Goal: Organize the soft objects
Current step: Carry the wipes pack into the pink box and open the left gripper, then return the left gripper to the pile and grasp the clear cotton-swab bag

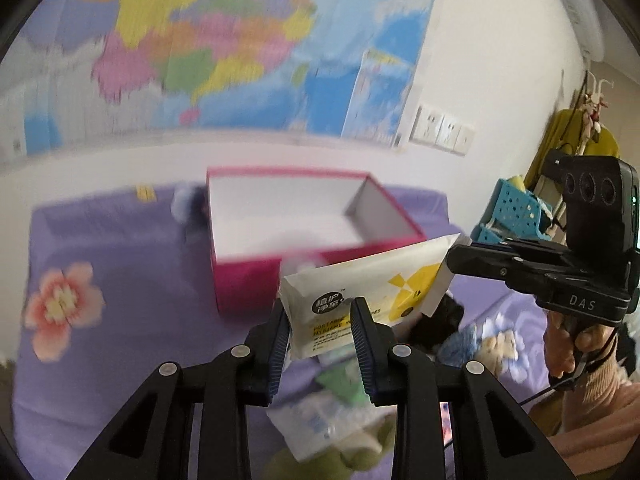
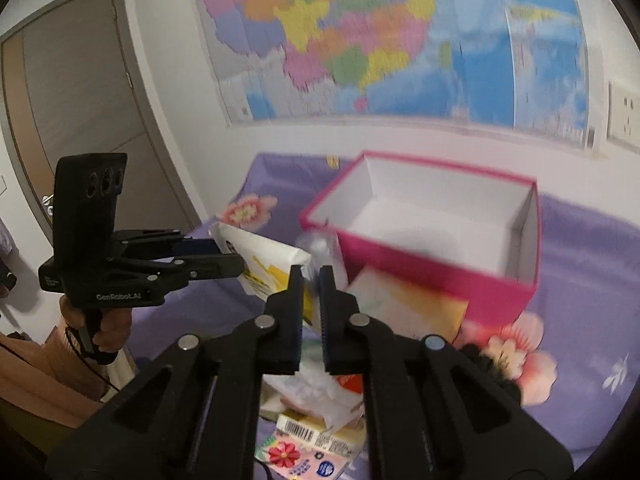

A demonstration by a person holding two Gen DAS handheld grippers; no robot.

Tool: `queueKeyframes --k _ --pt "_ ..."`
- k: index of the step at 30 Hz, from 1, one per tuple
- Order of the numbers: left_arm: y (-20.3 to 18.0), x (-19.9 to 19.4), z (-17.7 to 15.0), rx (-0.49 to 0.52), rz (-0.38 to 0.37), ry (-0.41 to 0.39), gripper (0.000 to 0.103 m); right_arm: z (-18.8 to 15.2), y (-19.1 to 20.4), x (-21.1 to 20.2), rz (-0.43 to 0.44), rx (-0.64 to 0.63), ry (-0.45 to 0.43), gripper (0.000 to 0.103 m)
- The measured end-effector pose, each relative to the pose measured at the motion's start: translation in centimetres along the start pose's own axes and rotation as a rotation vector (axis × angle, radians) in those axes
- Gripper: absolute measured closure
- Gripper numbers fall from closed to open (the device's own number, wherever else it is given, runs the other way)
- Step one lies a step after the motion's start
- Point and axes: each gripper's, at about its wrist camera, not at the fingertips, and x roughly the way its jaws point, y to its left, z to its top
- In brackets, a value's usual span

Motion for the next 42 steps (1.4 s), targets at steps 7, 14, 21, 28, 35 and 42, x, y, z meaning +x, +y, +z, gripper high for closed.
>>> queueKeyframes --k 7,14,21,28,35,42 --pt "0.7 0.7 5.6 0.043 0.032 -0.056 0.072 4.8 -1.3 -0.3 -0.018 -0.001 -0.082 0.094" --pt "3.5 5.7 8.2 -0.011 0.06 0.009 0.072 8.0 -6.4 4.0 0.0 0.114 -0.07 0.094" --pt "6.4 11.9 7.9 -0.077 0.075 0.145 0.072 7.0 -10.8 10.0 -0.017 0.223 0.047 0.094" --pt "7.8 15.2 7.7 -0.128 0.121 0.206 0.072 5.1 -13.8 14.7 -0.052 0.311 0.197 0.091" --pt "7.6 12.1 7.6 -0.13 0.174 0.117 0.065 4.8 -14.5 13.8 -0.113 0.322 0.195 0.088" --pt "6.1 6.4 5.4 -0.097 0.111 0.027 0.052 4.5 -10.1 6.7 0.005 0.222 0.108 0.074"
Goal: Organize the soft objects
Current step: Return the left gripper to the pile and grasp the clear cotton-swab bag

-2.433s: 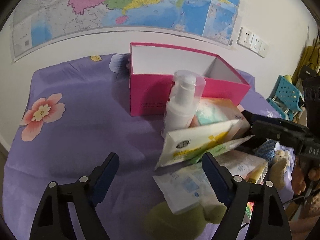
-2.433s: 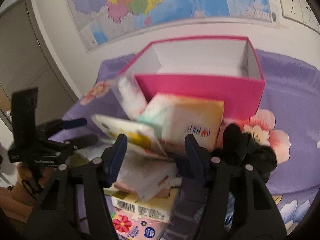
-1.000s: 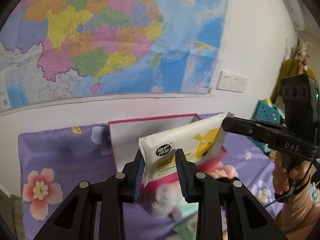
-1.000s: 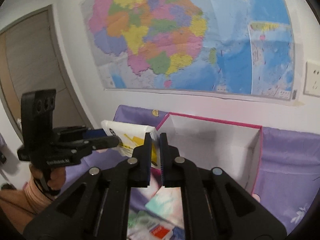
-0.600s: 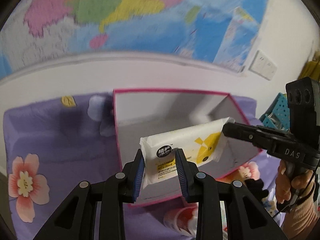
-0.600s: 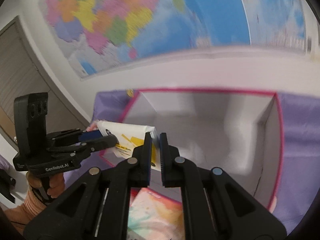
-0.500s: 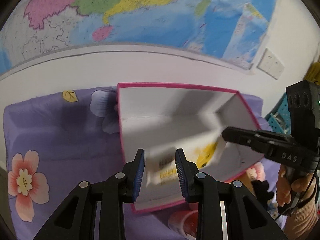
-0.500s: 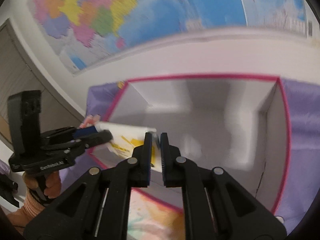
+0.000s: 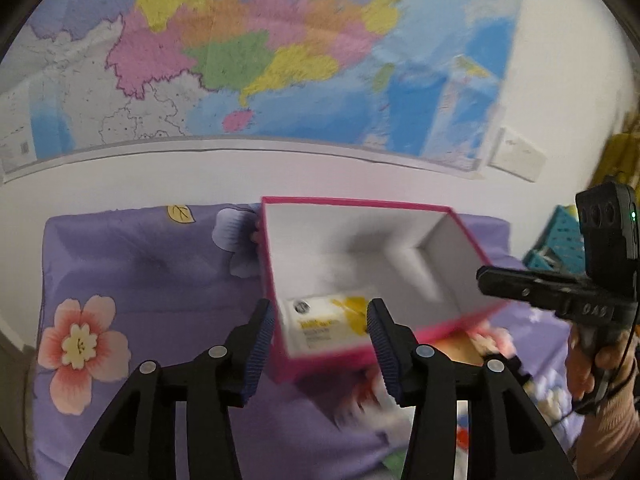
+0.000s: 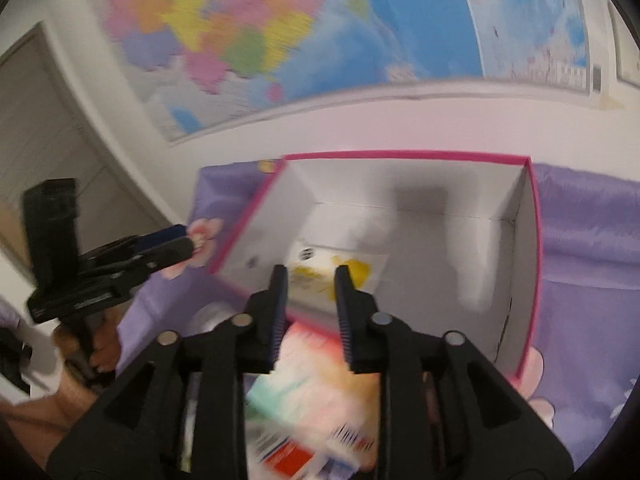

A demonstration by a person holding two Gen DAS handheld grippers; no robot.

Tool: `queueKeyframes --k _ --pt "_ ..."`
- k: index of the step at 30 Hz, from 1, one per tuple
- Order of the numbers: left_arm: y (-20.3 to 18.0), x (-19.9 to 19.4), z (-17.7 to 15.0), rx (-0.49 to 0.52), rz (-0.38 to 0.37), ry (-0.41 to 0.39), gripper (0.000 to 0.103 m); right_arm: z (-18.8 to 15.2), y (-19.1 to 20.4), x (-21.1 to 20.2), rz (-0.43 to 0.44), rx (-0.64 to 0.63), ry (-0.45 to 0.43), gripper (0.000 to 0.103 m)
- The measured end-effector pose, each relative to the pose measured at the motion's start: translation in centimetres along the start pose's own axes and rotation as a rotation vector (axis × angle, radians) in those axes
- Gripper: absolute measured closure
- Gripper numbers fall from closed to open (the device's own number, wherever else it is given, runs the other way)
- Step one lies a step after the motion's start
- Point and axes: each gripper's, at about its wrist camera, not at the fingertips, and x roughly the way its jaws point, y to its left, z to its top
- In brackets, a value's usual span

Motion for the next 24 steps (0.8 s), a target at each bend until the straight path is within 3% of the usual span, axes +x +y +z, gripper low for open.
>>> queueKeyframes --k 5,11,17,24 --pt "-1.3 -2.4 -3.2 0.05 -0.095 0.021 0.047 -2.9 3.2 -4.2 0.071 -0.101 -0.016 0.068" --pt "-3.1 -2.0 -7.5 0.125 -0.093 0.112 0.047 -7.0 4.7 -5.7 0.058 -0.176 0.023 0.067" --pt "-2.4 -1.8 -10.3 0.09 -0.165 0.179 0.047 -11.4 4.8 -4.4 0.049 -0.211 0.153 0.067" --pt "-2.1 -2.1 -12.2 0.081 -0.193 0.213 0.047 -15.4 5.6 -0.7 -0.012 -0.308 0.28 0.067"
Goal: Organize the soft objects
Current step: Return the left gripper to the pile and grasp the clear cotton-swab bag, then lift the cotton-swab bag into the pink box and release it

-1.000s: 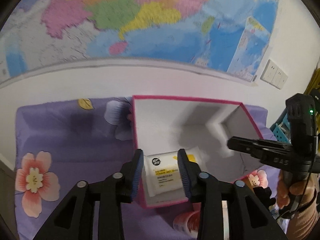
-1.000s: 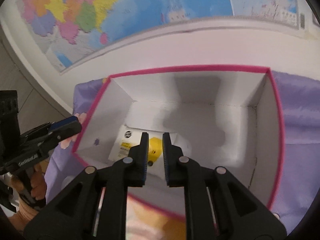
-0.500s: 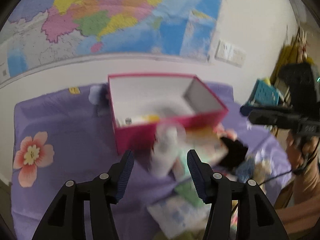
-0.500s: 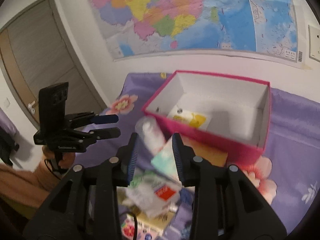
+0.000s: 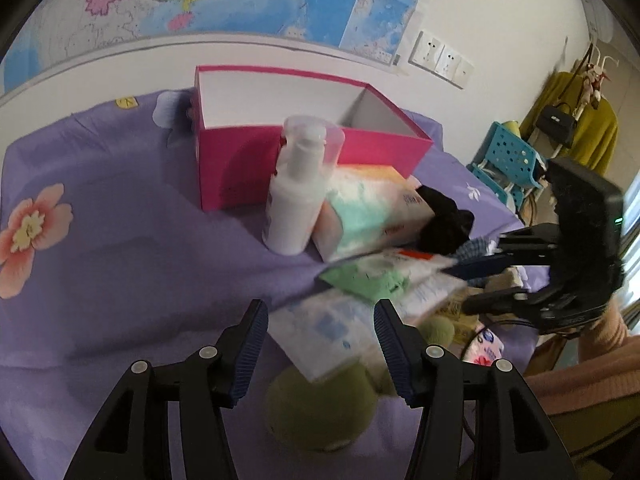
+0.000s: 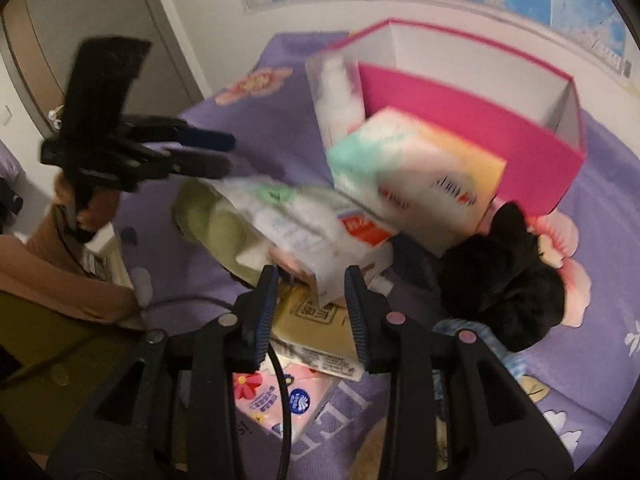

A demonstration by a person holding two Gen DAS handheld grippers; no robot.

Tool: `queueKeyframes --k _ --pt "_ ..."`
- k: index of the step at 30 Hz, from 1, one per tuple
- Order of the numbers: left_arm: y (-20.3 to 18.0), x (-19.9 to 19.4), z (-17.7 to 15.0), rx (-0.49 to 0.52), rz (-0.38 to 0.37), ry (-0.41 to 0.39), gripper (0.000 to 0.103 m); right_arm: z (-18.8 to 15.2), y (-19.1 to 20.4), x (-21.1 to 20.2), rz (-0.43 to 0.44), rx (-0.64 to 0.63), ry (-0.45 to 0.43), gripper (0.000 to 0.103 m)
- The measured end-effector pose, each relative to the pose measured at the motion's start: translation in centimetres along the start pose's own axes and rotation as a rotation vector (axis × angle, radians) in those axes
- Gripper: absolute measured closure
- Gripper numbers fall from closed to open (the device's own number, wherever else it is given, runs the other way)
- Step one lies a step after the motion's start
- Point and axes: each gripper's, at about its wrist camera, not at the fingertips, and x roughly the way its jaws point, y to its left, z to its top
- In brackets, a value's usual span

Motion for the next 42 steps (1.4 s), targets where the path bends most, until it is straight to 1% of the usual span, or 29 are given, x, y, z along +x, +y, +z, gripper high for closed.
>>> queueKeyframes --k 2,3,6,9,10,15,21,22,23,24,27,28,32,37,42 --pt "0.2 0.0 -0.4 -0.006 0.002 0.006 0.047 -0.1 0.0 1.2 -0.05 -0.015 0.008 0.067" --pt "0.1 0.0 -0.7 -0.007 0.002 0.007 0.047 -0.2 -0.1 1.4 -0.059 -0.016 0.004 0.067" --pt "0.0 0.0 -1.2 -0.016 0.005 0.017 0.047 0.2 -0.5 1.9 -0.082 -0.016 -0.045 0.067" --pt "0.2 -0.2 -1.5 -0.014 -0.007 0.017 0.046 0.6 -0.7 1.7 -0.082 -0.015 -0.086 0.074" --pt "0.1 -0.3 -1.5 -0.009 -0.007 0.016 0.046 0.8 -0.6 1.6 -0.084 -0.011 -0.095 0.079" --pt "0.1 0.0 -1.4 0.021 -0.004 0.016 0.046 1.0 -1.7 1.2 -0.031 0.057 -0.13 0.083" --pt "1.1 1.4 0.2 0.012 -0.01 -0.012 0.048 1.3 -1.9 1.0 0.007 0.102 -0.151 0.087" --pt "1.2 1.5 0.4 0.013 0.0 -0.016 0.053 1.3 -1.8 1.0 0.003 0.104 -0.155 0.088" --pt "1.4 1.8 0.5 0.011 0.009 -0.013 0.059 1.3 -1.7 0.9 0.001 0.109 -0.159 0.089" --pt "1.5 1.9 0.6 0.006 0.01 -0.013 0.062 1.3 -1.8 0.8 0.002 0.119 -0.164 0.089" --pt "2.2 1.7 0.6 -0.026 -0.04 -0.026 0.065 1.4 -2.1 0.3 0.014 0.136 -0.176 0.091" --pt "2.2 1.6 0.5 -0.033 -0.057 -0.03 0.066 1.5 -2.3 0.1 0.02 0.138 -0.179 0.093" --pt "1.9 0.9 0.6 -0.032 -0.055 -0.047 0.066 1.5 -1.7 -0.5 0.028 0.128 -0.195 0.094" --pt "0.8 -1.4 1.2 -0.011 -0.043 -0.11 0.066 2.0 -1.2 -1.8 0.041 0.119 -0.227 0.094" --pt "-0.8 -4.6 2.9 0.035 -0.02 -0.196 0.066 3.1 -0.8 -4.7 0.049 0.104 -0.297 0.094"
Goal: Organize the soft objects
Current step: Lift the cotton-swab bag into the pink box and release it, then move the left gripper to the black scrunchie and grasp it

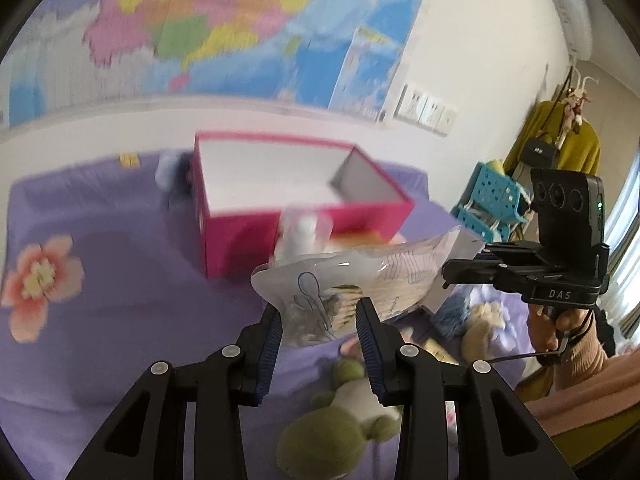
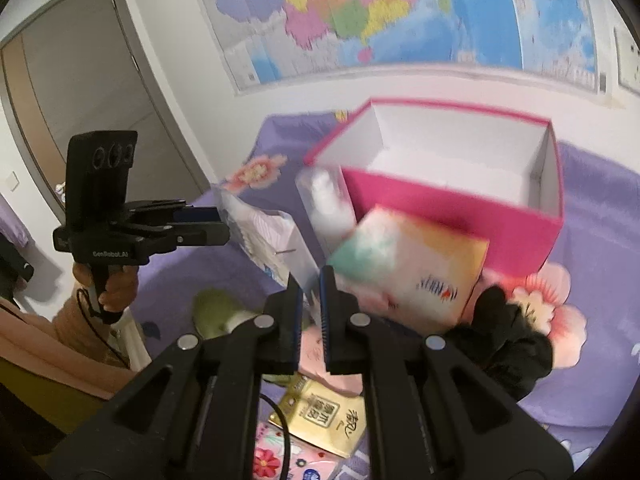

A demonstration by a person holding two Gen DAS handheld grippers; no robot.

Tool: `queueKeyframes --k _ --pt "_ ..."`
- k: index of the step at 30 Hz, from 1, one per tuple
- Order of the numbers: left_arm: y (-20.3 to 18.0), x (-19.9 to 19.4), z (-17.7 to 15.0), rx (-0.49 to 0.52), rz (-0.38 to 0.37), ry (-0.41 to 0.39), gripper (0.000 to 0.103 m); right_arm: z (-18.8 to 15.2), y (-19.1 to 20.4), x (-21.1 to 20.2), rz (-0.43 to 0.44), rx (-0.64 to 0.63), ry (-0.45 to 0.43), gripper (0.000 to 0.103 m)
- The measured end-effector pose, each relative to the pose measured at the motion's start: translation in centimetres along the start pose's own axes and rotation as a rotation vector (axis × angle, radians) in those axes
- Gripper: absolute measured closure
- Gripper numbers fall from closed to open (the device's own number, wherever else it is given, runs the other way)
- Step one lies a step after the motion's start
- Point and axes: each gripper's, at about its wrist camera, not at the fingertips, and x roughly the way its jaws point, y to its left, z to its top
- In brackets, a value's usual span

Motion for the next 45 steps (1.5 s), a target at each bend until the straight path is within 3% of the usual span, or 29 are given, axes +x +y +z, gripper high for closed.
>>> queueKeyframes --k 8,15,21,33,39,45 --pt "-1.8 -1.8 5.1 0.086 0.045 -0.109 0.066 4.8 -0.2 -2.5 -0.022 -0.023 -0.12 0.094" --pt "-0.6 0.4 8.9 0.072 0.071 -0.111 0.066 8.8 -2.7 -1.7 -0.047 0.016 -0.166 0.094" --pt "1.7 4.1 10.6 0.017 0.084 -0.048 0.066 10.4 -6.2 1.4 -0.075 0.082 -0.125 0.094" --pt "5.8 11.1 9.7 -0.087 0.16 0.117 0.066 9.8 -12.5 8.6 -0.063 0.273 0.045 0.091" --pt "7.5 12.2 9.9 -0.164 0.194 0.117 0.066 9.6 -13.6 11.2 -0.128 0.307 0.104 0.087" --pt "7.5 11.2 9.7 -0.168 0.222 0.082 0.066 9.4 -13.6 10.4 -0.134 0.327 0.085 0.084"
